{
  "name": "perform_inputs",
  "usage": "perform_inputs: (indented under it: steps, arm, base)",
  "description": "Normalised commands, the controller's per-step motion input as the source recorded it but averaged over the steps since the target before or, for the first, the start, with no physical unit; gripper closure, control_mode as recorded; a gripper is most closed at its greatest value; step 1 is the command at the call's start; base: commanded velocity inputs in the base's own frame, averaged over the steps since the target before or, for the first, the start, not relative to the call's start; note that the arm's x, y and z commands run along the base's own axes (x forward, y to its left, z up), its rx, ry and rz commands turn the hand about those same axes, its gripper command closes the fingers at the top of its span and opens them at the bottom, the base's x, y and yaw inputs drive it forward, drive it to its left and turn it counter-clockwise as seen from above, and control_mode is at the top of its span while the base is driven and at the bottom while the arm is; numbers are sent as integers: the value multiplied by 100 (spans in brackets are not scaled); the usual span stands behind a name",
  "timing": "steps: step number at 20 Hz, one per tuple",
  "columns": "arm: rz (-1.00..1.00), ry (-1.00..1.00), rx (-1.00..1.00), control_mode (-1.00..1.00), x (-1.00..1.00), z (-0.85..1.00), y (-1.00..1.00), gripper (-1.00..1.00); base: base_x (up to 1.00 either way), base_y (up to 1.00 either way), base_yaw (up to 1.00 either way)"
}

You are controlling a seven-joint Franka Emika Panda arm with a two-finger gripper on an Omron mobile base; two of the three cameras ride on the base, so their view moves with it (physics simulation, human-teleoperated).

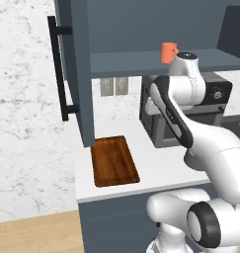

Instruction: Pick the kettle from the counter and place it on the tray. Then pick the mug from the cabinet and place it on the tray. Then close the cabinet doors.

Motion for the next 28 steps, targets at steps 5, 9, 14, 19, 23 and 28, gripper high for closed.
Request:
perform_inputs:
  steps: [5,9,14,19,23,28]
  arm:
    - [-37,-1,0,-100,-8,-15,-11,-100]
    - [-75,0,1,-100,-2,-34,-51,-100]
    - [-45,4,2,-100,-3,-22,-75,-100]
    - [-11,0,0,-100,0,-15,-45,-100]
    - [-12,0,-2,-100,0,-44,-36,-100]
    - [-10,-1,0,-100,0,-42,-41,-100]
  base:
    - [0,0,0]
    - [0,0,0]
    - [0,0,0]
    - [0,0,0]
    - [0,0,0]
    - [0,0,0]
